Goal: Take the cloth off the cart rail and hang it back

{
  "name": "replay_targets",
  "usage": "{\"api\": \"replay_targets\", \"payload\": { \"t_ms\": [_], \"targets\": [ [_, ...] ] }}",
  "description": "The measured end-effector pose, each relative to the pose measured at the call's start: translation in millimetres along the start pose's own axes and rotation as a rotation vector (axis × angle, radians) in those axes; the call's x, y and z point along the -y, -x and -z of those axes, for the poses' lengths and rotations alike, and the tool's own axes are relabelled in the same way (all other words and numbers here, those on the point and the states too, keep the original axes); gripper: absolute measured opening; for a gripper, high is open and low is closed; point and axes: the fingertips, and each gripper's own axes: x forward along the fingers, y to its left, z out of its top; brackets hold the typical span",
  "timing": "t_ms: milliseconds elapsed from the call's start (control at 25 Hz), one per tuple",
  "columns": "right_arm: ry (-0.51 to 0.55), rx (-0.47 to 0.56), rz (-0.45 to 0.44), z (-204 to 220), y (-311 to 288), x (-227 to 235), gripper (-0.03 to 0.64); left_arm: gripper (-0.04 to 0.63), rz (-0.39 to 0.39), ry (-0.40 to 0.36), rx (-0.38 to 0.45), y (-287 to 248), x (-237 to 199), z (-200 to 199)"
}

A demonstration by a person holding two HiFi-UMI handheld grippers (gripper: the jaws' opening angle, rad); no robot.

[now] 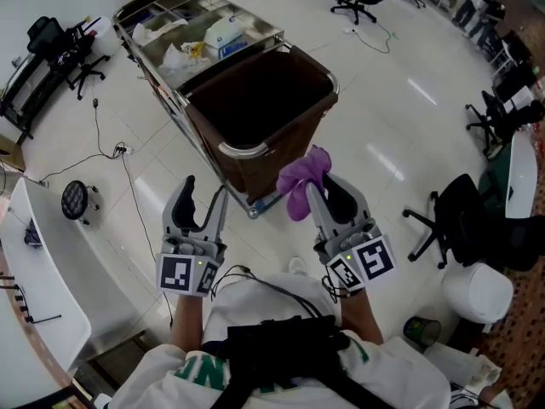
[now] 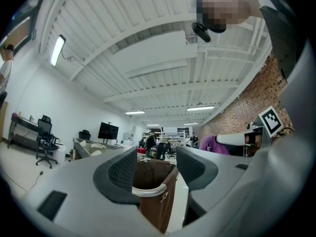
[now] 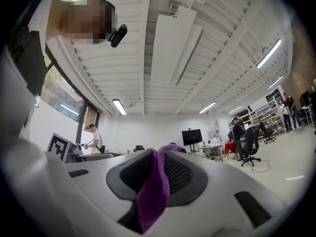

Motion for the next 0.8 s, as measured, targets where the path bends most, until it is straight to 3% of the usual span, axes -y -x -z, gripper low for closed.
{"api": "replay_targets", "payload": {
  "t_ms": [240, 800],
  "targets": [
    [-0.005, 0.002, 0.002, -0.3, -0.7, 1.0, 0.101, 0.245, -0.012, -0.041, 0.012, 2.6, -4.6, 6.7],
    [-0.014, 0.005, 0.013, -1.8, -0.6, 3.1, 0.101, 0.245, -0.023, -0.043, -0.002, 5.5, -6.6, 10.7]
  ]
}}
